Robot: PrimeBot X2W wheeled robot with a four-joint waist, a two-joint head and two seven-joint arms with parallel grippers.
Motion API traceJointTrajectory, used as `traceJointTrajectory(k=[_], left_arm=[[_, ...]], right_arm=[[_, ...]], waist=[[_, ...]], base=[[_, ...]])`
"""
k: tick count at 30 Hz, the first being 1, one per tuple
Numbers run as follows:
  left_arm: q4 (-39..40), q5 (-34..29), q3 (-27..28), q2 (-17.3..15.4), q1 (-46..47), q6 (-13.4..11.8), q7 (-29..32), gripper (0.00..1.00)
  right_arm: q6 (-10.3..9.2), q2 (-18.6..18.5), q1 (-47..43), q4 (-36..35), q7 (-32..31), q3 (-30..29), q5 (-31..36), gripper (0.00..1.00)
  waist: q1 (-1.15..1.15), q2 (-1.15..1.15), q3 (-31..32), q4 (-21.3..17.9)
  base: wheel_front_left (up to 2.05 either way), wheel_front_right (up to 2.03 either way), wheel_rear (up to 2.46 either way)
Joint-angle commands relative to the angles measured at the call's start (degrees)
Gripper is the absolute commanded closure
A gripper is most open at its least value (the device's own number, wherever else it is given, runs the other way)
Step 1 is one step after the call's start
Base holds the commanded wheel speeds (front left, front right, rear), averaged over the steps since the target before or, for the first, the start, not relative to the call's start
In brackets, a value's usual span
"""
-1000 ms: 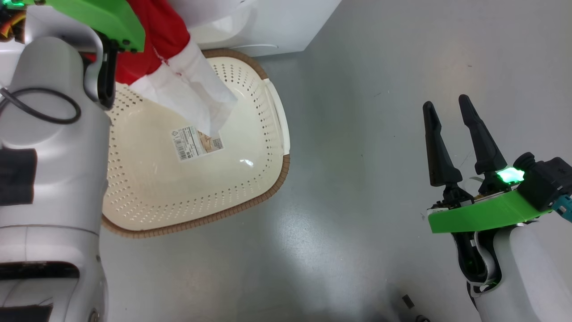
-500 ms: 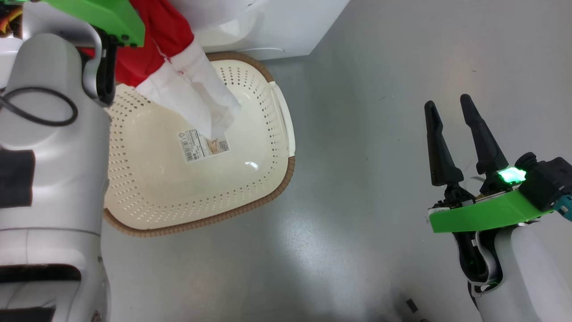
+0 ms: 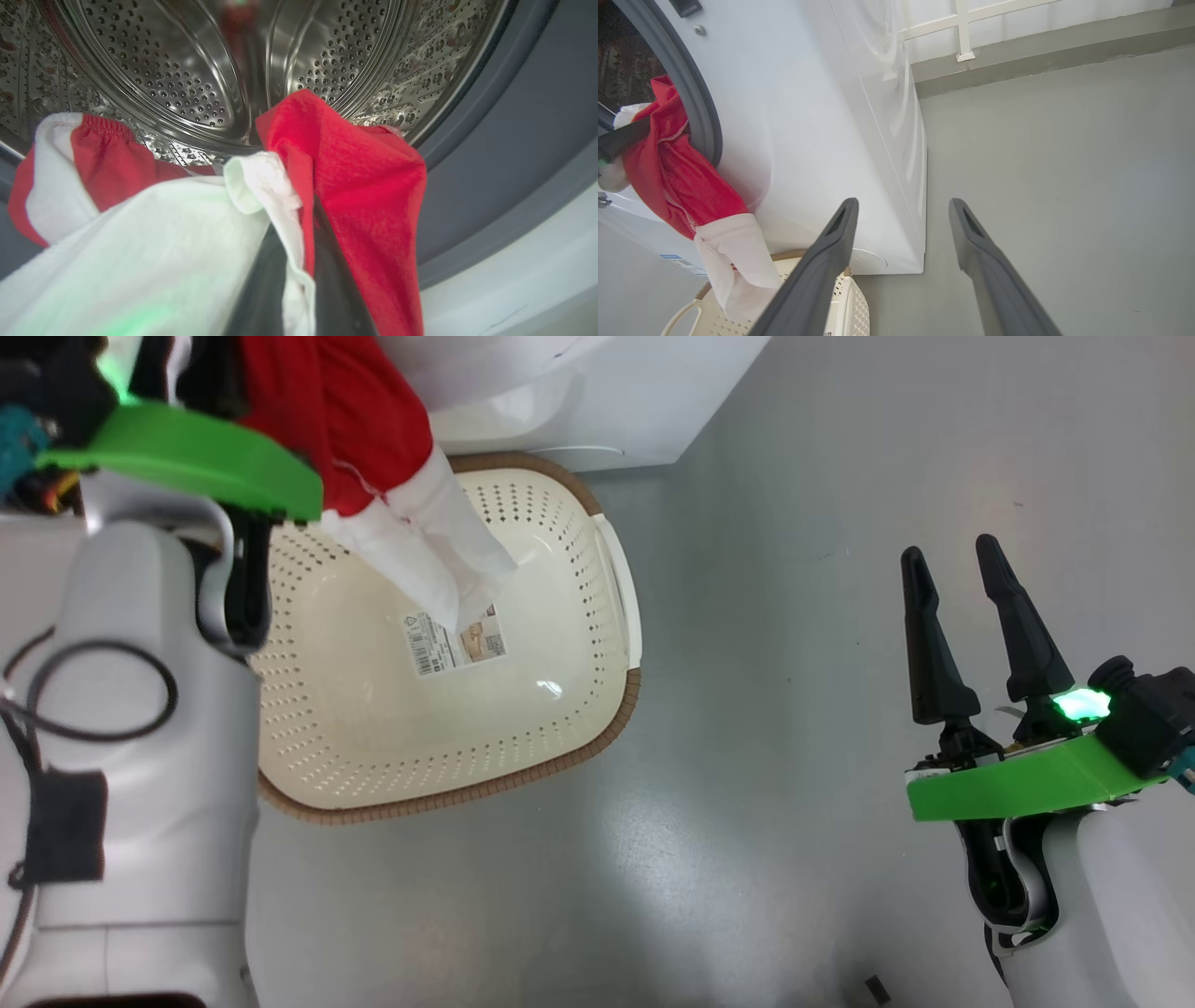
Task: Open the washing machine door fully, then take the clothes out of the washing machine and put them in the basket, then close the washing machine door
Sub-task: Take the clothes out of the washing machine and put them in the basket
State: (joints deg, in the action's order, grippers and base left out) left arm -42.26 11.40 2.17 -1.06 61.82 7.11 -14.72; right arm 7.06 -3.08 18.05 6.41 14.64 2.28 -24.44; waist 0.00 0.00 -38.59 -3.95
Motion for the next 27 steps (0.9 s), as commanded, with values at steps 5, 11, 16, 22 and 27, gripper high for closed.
traceJointTrajectory(k=[5, 11, 16, 22, 27], left_arm=[[7.7, 3.2, 0.1, -1.8, -8.0, 0.3, -0.3, 1.0], [13.6, 6.0, -0.6, -1.8, -15.0, 0.3, -0.3, 1.0], [16.0, 7.5, -1.2, -1.8, -19.0, 0.1, -0.3, 1.0], [16.6, 9.5, -2.7, -1.8, -24.1, -0.7, -0.3, 1.0], [13.7, 10.0, -4.5, -1.8, -26.9, -1.1, -0.3, 1.0]], right_arm=[[0.43, 0.1, -1.9, -1.5, 0.4, 0.5, 0.5, 0.0], [0.43, 0.0, -2.0, -1.7, 0.4, 0.2, 0.6, 0.0], [0.43, 0.0, -2.0, -1.7, 0.4, 0.2, 0.6, 0.0], [0.43, 0.0, -2.0, -1.8, 0.4, 0.3, 0.5, 0.0], [0.43, 0.1, -2.0, -1.9, 0.4, 0.6, 0.4, 0.0]], waist=[[0.0, 0.0, 0.6, 1.0], [0.0, 0.0, 0.7, 1.8], [0.0, 0.0, 0.6, 2.0], [0.0, 0.0, 0.4, 1.8], [0.0, 0.0, -0.1, 1.2]], base=[[0.0, 0.0, 0.0], [0.0, 0.0, 0.0], [0.0, 0.0, 0.0], [0.0, 0.0, 0.0], [0.0, 0.0, 0.0]])
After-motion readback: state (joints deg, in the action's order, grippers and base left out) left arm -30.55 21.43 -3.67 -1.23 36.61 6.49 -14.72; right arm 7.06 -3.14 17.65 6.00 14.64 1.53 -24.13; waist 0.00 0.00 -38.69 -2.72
